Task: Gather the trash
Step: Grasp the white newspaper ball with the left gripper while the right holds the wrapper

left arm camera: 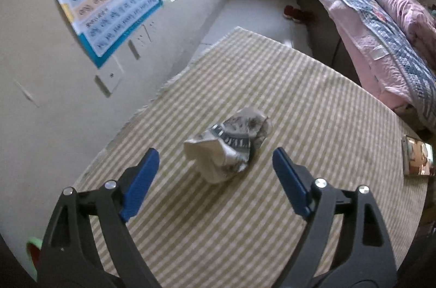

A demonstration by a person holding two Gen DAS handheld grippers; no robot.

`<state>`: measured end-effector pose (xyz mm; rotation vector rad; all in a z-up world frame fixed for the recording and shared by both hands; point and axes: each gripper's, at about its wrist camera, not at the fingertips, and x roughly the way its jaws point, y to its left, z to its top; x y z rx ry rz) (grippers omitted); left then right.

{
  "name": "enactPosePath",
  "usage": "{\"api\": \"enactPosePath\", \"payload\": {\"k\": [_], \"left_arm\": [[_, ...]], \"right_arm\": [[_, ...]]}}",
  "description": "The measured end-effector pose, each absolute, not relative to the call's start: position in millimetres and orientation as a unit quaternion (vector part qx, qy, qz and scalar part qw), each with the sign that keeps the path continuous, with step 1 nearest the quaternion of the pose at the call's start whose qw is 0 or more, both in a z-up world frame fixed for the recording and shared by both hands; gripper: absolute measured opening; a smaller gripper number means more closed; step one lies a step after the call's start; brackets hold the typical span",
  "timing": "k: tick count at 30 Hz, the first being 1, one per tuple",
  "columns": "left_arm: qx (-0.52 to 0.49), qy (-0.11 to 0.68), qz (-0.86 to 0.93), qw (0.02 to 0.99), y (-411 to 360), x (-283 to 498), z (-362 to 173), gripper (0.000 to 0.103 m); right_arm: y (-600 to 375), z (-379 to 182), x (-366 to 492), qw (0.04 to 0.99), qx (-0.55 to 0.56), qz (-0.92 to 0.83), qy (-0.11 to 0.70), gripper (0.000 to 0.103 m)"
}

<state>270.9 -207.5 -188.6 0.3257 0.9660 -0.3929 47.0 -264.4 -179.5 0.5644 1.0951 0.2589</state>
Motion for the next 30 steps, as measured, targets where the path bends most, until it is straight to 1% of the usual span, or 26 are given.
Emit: {"api": "enactPosePath", "payload": {"k": [8, 11, 12, 14, 15, 17, 22, 24, 30], "left_arm": [[0.133, 0.512, -0.179, 0.829, -215.6, 300.5, -218.0, 0.083], [0.139, 0.522, -0.174, 0.824, -220.7, 305.5, -225.4, 0.083], [0.143, 0.524, -0.172, 0.822, -222.4, 306.6, -227.9, 0.078], [0.14, 0.524, -0.168, 0.823, -222.7, 307.1, -228.2, 0.076], [0.131, 0.526, -0.171, 0.823, -221.3, 307.4, -227.8, 0.072], [0.114, 0.524, -0.169, 0.827, -217.4, 303.7, -225.2, 0.071], [0.098, 0.508, -0.149, 0.843, -204.9, 286.8, -215.8, 0.068], [0.091, 0.494, -0.138, 0.853, -194.2, 269.5, -205.2, 0.068], [0.11, 0.459, -0.123, 0.873, -165.0, 204.8, -172.6, 0.068]], "right_arm": [[-277.5, -181.2, 46.0, 0.802, 0.293, 0.126, 0.505, 0.022], [-277.5, -183.1, 45.0, 0.798, 0.296, 0.129, 0.509, 0.022], [-278.3, -183.0, 44.6, 0.798, 0.295, 0.129, 0.509, 0.022], [-277.8, -182.2, 44.5, 0.798, 0.294, 0.13, 0.509, 0.022], [-278.2, -181.7, 44.9, 0.798, 0.294, 0.13, 0.51, 0.022], [-279.3, -182.3, 44.3, 0.797, 0.294, 0.129, 0.512, 0.022], [-275.9, -183.6, 48.3, 0.799, 0.289, 0.125, 0.513, 0.022], [-272.4, -185.3, 49.9, 0.8, 0.286, 0.122, 0.514, 0.022], [-269.8, -181.4, 48.3, 0.805, 0.275, 0.113, 0.513, 0.022]]}}
